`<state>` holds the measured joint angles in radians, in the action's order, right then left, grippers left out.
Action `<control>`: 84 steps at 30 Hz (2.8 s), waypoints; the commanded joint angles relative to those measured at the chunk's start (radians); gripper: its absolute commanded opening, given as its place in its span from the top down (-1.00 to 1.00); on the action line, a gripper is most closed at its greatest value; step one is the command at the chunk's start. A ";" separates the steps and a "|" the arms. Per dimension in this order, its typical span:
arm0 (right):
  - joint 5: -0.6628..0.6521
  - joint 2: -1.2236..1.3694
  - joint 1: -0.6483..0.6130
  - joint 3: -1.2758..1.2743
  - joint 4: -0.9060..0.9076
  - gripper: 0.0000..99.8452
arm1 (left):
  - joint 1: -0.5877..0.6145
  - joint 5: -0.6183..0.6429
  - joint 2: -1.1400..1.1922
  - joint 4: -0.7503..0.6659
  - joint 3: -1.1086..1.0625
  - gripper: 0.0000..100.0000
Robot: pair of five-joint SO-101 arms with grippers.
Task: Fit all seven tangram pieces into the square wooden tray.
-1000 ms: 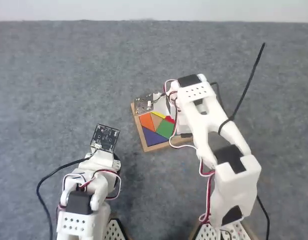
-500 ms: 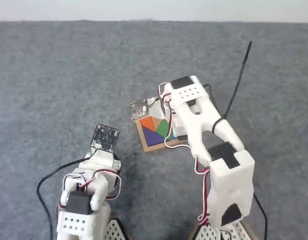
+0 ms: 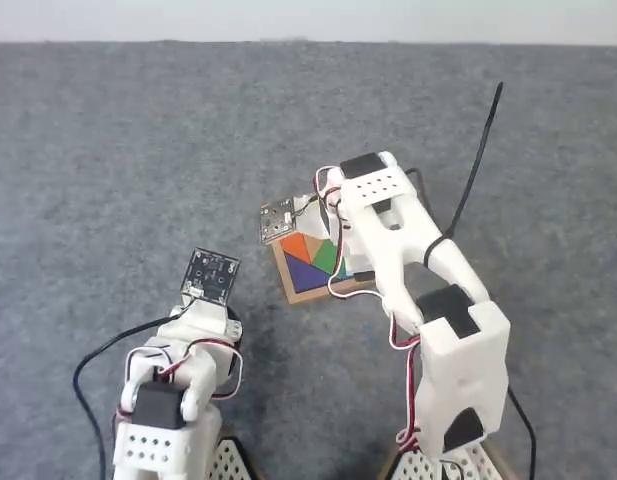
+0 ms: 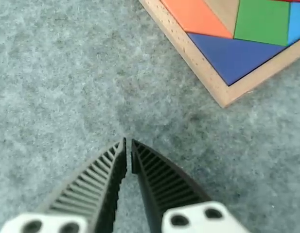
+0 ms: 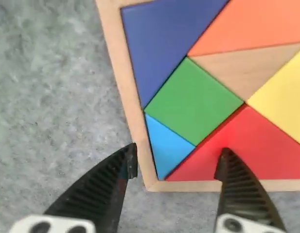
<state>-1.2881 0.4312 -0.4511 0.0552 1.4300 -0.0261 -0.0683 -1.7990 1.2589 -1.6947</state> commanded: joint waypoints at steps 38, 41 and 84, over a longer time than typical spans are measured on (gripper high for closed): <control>0.802 -0.912 0.166 -0.603 -0.185 0.77 | 0.003 -0.003 -0.018 0.003 0.010 0.96; 0.813 -1.033 0.168 -0.779 -0.216 0.77 | 0.003 -0.003 -0.018 0.003 0.010 0.96; 0.885 -2.255 0.398 -1.740 -0.186 0.77 | 0.003 -0.003 -0.018 0.003 0.010 0.96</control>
<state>-0.4135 -1.7645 -0.0568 -1.6724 1.2045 -0.0276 -0.0683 -1.7990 1.2589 -1.6947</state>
